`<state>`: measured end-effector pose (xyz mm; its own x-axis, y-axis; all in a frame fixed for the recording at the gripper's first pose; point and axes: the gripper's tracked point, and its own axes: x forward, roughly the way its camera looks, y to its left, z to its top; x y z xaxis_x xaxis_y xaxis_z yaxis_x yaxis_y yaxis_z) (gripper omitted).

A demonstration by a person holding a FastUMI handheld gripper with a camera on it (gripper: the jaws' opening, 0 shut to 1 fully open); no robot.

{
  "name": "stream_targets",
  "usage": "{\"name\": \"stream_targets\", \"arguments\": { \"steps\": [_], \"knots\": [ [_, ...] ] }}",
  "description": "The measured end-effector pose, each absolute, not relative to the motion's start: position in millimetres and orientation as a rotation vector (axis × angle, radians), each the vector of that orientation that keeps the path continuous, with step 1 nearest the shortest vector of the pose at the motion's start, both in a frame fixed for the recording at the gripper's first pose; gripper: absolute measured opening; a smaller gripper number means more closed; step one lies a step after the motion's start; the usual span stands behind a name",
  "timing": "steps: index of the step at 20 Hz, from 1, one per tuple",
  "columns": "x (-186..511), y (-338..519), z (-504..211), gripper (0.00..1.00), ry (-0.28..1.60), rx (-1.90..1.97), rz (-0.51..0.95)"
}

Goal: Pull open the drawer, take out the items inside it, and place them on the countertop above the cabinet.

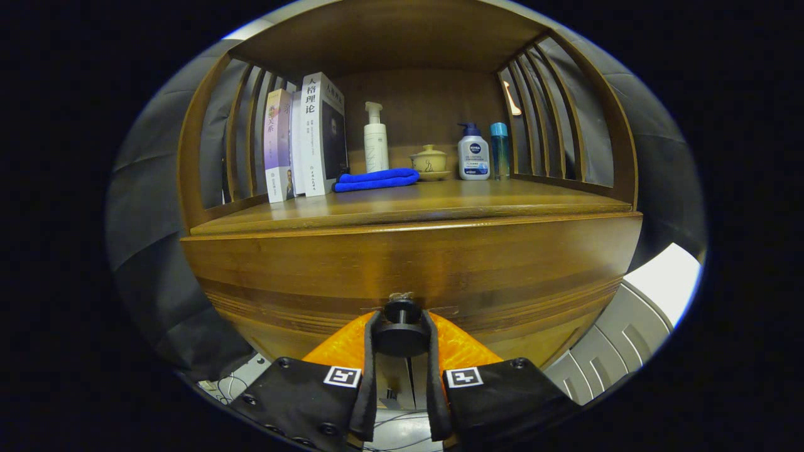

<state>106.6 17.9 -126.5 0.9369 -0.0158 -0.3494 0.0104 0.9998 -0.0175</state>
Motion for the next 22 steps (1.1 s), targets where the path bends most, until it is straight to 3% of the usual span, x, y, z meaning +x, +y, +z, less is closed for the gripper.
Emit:
{"name": "stream_targets", "arguments": {
  "steps": [22],
  "knots": [
    [19,18,-128,0.35,0.373,-0.082,0.042]
  ]
}}
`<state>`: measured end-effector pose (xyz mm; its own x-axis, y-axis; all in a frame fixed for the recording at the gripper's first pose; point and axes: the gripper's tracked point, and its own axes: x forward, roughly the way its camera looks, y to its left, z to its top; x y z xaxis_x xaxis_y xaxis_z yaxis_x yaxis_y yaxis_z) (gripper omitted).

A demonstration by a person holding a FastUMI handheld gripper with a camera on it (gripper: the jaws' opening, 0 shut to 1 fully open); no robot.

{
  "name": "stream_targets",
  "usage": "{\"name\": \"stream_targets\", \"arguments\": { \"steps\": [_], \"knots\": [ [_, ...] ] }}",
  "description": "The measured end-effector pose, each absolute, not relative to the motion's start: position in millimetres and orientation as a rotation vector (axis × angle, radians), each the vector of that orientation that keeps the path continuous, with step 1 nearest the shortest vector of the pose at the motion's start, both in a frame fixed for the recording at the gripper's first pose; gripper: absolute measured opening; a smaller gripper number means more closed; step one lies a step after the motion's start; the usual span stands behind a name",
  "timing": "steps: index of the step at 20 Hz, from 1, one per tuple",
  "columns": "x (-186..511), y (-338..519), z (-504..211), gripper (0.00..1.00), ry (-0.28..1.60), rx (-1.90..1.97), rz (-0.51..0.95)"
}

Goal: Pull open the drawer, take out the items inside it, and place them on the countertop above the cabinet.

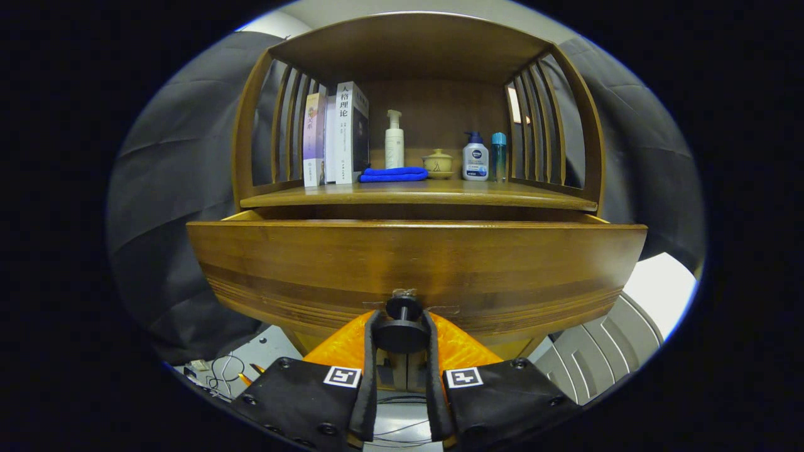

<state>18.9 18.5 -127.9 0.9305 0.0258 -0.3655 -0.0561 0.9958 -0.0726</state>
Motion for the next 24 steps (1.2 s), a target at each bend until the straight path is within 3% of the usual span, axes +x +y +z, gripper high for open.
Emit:
{"name": "stream_targets", "arguments": {
  "steps": [19,21,24],
  "knots": [
    [-31,24,-133,0.35,0.421,-0.135,0.1],
    [-32,26,-132,0.39,0.422,-0.111,0.12],
    [-34,27,-116,0.53,0.379,-0.094,0.133]
  ]
}}
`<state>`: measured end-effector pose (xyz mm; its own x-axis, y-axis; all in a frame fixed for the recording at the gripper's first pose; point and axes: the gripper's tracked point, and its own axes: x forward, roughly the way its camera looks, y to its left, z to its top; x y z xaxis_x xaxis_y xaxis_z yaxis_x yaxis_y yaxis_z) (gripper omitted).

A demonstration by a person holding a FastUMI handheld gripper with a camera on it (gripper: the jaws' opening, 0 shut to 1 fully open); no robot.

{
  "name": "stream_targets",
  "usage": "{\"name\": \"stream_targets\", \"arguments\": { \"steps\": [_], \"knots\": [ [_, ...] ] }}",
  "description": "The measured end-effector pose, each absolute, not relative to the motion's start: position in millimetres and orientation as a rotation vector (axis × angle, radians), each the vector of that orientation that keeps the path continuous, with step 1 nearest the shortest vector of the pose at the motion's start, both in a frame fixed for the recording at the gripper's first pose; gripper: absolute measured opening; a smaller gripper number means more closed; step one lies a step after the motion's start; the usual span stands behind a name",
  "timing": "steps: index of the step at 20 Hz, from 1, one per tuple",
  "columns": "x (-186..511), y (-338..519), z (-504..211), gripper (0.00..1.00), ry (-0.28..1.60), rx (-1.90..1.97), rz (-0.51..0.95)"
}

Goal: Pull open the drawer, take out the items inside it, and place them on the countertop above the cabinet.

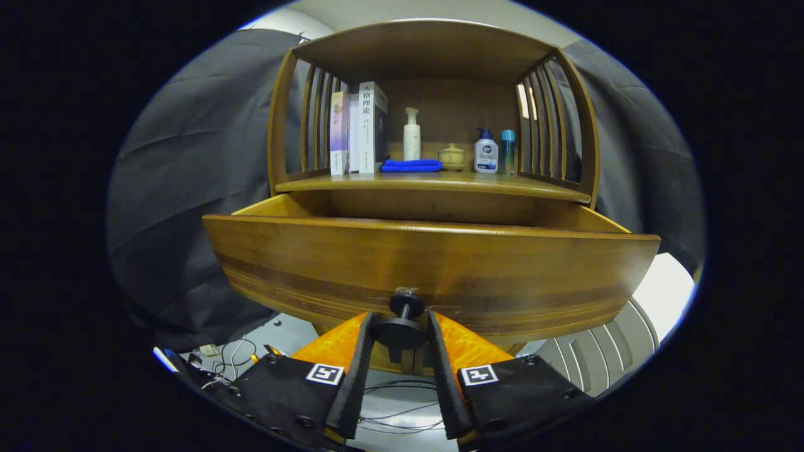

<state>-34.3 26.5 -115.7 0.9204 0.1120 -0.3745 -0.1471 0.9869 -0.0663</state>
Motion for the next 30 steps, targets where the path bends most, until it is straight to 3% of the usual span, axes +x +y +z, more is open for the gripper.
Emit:
{"name": "stream_targets", "arguments": {
  "steps": [5,14,30],
  "knots": [
    [-40,28,-64,0.98,0.233,-0.166,0.179],
    [10,16,4,0.98,0.267,-0.024,0.178],
    [83,27,-32,0.96,0.598,-0.038,0.193]
  ]
}}
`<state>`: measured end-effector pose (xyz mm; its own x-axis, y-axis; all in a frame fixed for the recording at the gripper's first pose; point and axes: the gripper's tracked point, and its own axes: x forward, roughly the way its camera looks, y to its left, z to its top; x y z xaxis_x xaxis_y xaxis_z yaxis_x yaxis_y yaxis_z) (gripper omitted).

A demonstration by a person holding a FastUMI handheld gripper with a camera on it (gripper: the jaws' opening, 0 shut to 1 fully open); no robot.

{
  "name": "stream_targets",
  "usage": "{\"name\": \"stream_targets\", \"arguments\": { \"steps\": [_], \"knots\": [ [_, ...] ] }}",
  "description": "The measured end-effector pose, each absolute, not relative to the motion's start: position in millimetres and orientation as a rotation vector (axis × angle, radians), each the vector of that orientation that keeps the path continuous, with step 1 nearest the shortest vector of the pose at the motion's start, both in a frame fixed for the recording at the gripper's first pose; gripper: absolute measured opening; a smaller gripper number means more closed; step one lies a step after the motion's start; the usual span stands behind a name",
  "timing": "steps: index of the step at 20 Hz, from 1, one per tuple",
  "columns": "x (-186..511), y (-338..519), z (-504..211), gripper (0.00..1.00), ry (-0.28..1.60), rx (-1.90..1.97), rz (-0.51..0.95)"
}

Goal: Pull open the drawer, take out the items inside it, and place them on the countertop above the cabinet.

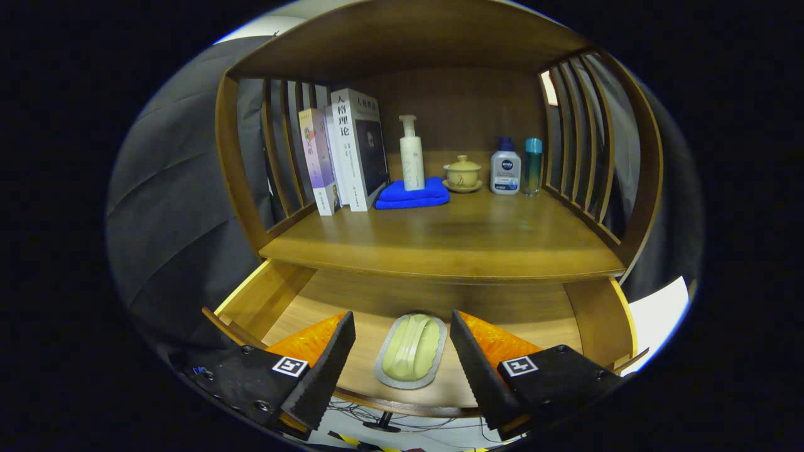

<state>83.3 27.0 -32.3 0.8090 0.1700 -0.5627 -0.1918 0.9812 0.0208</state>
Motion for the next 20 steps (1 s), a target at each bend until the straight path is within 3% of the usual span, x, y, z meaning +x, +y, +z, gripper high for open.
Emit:
{"name": "stream_targets", "arguments": {
  "steps": [12,16,20],
  "knots": [
    [100,24,-105,0.95,0.876,-0.012,0.153],
    [103,22,-118,0.81,0.912,-0.001,0.136],
    [104,19,-123,0.51,0.907,0.015,0.124]
  ]
}}
